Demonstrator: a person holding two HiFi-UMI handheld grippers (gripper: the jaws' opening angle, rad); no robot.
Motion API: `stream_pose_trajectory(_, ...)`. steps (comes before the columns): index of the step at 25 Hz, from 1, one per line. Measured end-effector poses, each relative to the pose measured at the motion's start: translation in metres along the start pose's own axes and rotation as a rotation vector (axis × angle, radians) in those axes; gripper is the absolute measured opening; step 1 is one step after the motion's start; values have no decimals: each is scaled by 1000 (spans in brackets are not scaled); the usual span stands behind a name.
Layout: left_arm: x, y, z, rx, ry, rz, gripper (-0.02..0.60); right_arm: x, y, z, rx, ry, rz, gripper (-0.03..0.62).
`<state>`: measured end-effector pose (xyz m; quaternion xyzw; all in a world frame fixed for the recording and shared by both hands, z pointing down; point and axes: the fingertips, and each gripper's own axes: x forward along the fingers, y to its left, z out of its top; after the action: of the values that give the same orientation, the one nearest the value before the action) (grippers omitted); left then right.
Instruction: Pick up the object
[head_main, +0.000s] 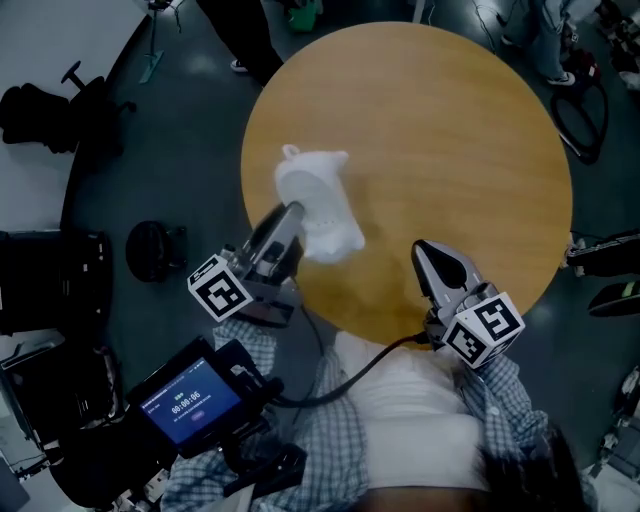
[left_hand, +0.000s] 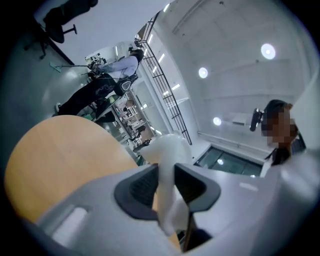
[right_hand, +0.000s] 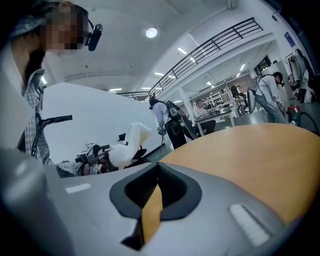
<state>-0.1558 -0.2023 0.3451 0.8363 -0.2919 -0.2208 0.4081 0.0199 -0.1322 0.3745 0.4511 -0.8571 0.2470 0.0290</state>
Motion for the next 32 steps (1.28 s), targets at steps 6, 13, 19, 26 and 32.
stream_pose_trajectory(6, 9, -38, 5, -19, -62, -89, 104, 5, -14, 13, 32, -26, -4, 5)
stream_pose_trajectory(13, 13, -59, 1, -52, -75, -152, 104, 4, -14, 26, -9, -51, -8, 6)
stream_pose_trajectory(19, 22, -73, 1, -46, -66, -189, 104, -3, -11, 32, -35, -56, -7, 5)
stream_pose_trajectory(26, 23, -83, -5, -45, -54, -217, 104, -10, -9, 29, -37, -57, -13, 5)
stream_pose_trajectory(32, 29, -89, -7, -37, -42, -224, 104, -9, -9, 33, -42, -52, -2, 5)
